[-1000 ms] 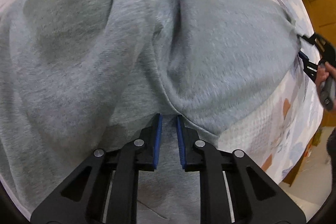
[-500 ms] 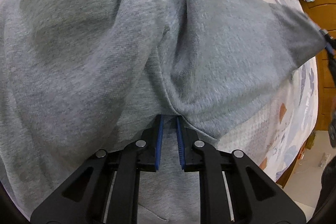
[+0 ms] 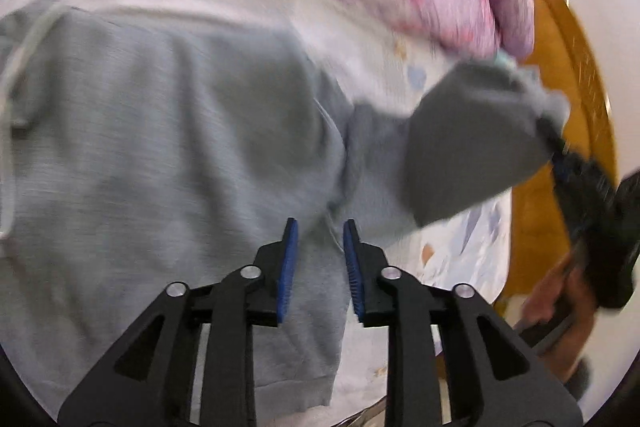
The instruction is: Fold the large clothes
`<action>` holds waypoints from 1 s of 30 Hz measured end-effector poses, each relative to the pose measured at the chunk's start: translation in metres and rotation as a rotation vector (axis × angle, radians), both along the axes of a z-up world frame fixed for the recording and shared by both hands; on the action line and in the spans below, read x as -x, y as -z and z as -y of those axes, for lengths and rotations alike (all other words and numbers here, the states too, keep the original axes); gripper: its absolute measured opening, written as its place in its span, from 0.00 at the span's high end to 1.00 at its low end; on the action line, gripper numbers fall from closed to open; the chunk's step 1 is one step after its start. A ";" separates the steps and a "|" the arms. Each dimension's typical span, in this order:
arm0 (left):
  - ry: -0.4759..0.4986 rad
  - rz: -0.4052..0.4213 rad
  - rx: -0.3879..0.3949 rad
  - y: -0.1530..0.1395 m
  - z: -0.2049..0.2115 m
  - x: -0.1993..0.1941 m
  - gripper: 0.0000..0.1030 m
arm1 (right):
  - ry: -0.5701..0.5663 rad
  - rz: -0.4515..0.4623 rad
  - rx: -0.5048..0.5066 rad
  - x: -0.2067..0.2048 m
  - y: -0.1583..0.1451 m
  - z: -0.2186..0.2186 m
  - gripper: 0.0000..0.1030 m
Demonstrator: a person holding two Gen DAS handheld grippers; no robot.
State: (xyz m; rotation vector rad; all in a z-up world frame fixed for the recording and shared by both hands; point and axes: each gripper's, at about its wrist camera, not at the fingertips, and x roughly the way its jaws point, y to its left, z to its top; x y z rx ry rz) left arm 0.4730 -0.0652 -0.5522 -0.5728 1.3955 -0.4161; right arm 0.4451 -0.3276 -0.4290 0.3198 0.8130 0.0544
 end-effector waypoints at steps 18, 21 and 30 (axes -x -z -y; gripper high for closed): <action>-0.353 -0.030 -0.038 -0.014 -0.232 0.067 0.56 | -0.413 -0.235 -0.053 0.023 0.096 -0.325 0.88; -0.388 -0.059 -0.026 0.001 -0.247 0.078 0.53 | -0.436 -0.322 -0.072 0.022 0.114 -0.339 0.82; -0.450 -0.097 0.039 0.026 -0.253 0.085 0.49 | -0.448 -0.366 -0.089 0.041 0.110 -0.311 0.36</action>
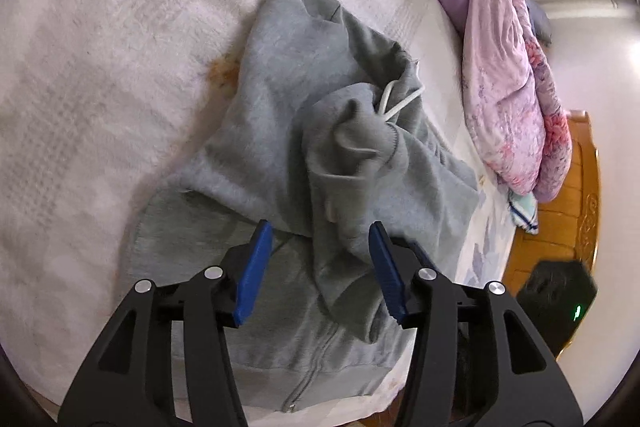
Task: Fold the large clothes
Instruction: 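Fold the hem up toward the hood with the left tool and release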
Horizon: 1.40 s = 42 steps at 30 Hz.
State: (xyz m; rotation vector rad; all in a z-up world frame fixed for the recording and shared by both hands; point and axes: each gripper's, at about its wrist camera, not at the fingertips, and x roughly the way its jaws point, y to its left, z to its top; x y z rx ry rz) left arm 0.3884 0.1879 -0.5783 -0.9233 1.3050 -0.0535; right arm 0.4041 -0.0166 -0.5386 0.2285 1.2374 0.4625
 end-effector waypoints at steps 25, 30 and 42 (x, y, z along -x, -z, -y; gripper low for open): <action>0.083 0.249 -0.342 -0.058 0.008 -0.053 0.92 | 0.433 -0.034 0.085 -0.011 0.006 0.271 0.36; 0.113 0.085 -0.393 -0.003 -0.007 -0.047 0.92 | 0.394 -0.046 0.082 -0.019 0.015 0.262 0.37; 0.054 -0.020 -0.477 0.034 -0.026 -0.036 0.78 | 0.242 -0.089 0.062 -0.041 0.036 0.218 0.86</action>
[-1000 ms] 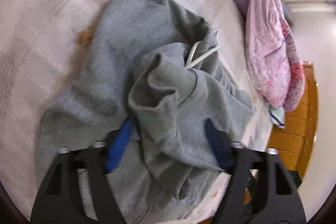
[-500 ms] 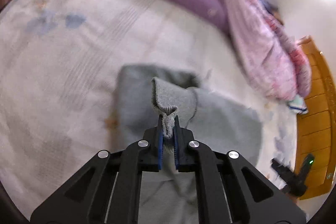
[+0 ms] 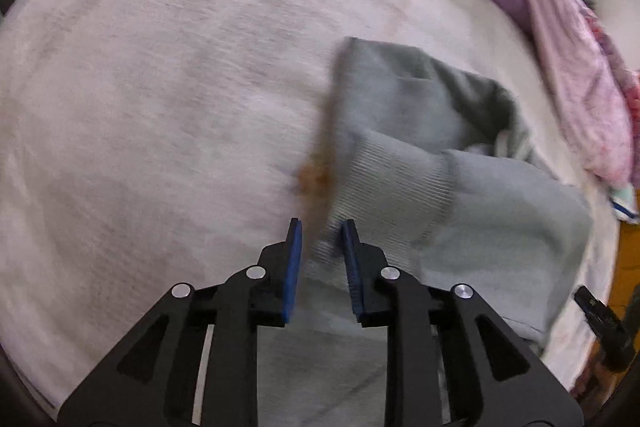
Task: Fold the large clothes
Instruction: 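Fold the hem up toward the hood with the left tool and release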
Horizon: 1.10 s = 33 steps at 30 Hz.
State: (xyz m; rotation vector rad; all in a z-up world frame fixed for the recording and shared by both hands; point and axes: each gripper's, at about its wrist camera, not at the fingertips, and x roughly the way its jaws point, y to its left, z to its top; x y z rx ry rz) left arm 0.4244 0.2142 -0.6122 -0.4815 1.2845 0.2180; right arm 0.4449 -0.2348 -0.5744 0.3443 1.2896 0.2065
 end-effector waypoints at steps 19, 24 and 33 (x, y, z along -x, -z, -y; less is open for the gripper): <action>0.099 0.098 0.143 -0.050 0.036 -0.041 0.66 | 0.130 -0.021 -0.034 -0.037 -0.005 0.022 0.87; 0.126 -0.026 0.089 0.001 0.052 -0.054 0.66 | 0.204 -0.081 -0.086 -0.069 0.022 0.034 0.87; 0.125 -0.043 0.044 0.022 0.056 -0.066 0.64 | 0.212 -0.136 -0.092 -0.088 0.054 0.035 0.90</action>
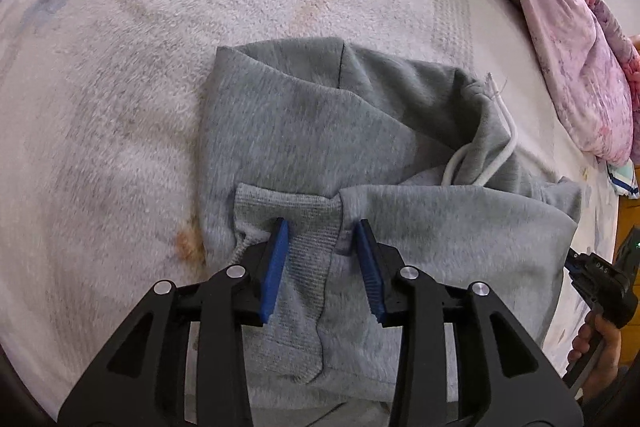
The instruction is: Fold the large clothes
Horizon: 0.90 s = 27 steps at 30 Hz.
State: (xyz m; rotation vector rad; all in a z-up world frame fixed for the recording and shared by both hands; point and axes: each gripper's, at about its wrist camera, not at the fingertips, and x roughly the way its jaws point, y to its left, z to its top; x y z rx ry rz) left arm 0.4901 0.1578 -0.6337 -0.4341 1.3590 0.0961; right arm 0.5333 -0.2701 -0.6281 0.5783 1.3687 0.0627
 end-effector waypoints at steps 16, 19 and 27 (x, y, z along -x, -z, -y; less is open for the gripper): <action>-0.124 0.091 0.196 -0.058 -0.011 -0.044 0.45 | 0.037 0.039 -0.156 -0.018 -0.053 -0.012 0.60; -0.095 0.060 0.174 -0.054 0.011 -0.064 0.36 | 0.026 0.034 -0.150 -0.032 -0.054 -0.024 0.56; -0.043 -0.039 0.140 -0.022 0.045 -0.100 0.35 | -0.017 -0.017 -0.094 -0.055 -0.040 -0.063 0.50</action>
